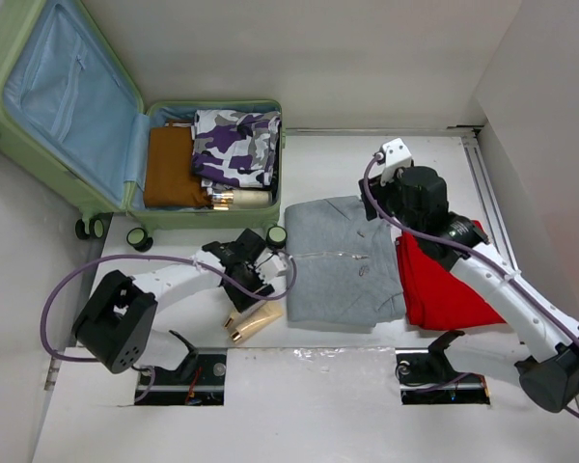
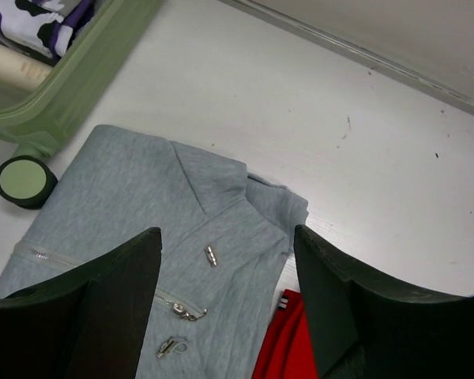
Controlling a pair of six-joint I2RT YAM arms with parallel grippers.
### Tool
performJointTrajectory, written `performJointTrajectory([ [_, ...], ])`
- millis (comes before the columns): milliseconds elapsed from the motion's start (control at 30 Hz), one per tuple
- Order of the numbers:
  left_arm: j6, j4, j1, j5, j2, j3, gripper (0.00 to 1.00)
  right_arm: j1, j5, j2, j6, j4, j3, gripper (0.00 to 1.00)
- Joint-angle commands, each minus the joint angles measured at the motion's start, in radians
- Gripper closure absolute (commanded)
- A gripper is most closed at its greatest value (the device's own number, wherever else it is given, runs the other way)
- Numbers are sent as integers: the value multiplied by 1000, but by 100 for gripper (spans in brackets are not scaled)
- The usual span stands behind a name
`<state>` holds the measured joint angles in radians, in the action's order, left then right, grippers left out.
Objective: Pack the luggage
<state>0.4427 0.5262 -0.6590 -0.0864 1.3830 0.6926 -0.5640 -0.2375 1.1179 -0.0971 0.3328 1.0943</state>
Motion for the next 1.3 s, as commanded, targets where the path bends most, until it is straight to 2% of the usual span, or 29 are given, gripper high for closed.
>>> performJointTrajectory([
  [0, -2, -147, 1, 192, 73, -47, 52, 10, -19, -49, -1, -5, -8, 27],
  [67, -2, -147, 1, 211, 64, -35, 68, 19, -19, -59, -10, -5, -8, 27],
  [100, -2, -138, 1, 211, 47, -34, 85, 19, -19, -69, -10, -5, -8, 27],
  [133, 10, -126, 1, 232, 28, -22, 96, 29, -19, -69, -19, -5, -8, 27],
  [167, 10, -126, 1, 246, 16, -22, 100, 29, -19, -69, -19, -14, -8, 26],
  [400, 114, -45, 1, 338, -123, 36, 100, 38, 10, -58, -49, -48, 3, 26],
  [600, 278, 46, 1, 405, -303, 182, 100, 38, 78, 9, -111, -97, 45, 26],
  [767, 407, 9, 1, 447, -401, 290, 100, 47, 150, 92, -148, -106, 113, 26],
  [867, 552, -60, 25, 511, -421, 300, 100, 47, 193, 138, -161, -149, 139, 26],
  [933, 631, -144, 65, 536, -405, 300, 100, 47, 211, 180, -171, -158, 154, 26],
  [967, 702, -169, 126, 536, -377, 300, 100, 56, 230, 197, -180, -167, 167, 26],
  [1067, 790, -216, 241, 443, -285, 376, 100, 56, 248, 261, -193, -167, 213, 26],
  [1133, 878, -256, 358, 407, -227, 425, 100, 56, 259, 289, -202, -178, 236, 26],
  [1200, 945, -294, 468, 323, -144, 436, 100, 67, 280, 329, -213, -187, 248, 26],
  [1267, 1051, -373, 528, 259, -96, 449, 100, 87, 302, 368, -213, -187, 271, 26],
])
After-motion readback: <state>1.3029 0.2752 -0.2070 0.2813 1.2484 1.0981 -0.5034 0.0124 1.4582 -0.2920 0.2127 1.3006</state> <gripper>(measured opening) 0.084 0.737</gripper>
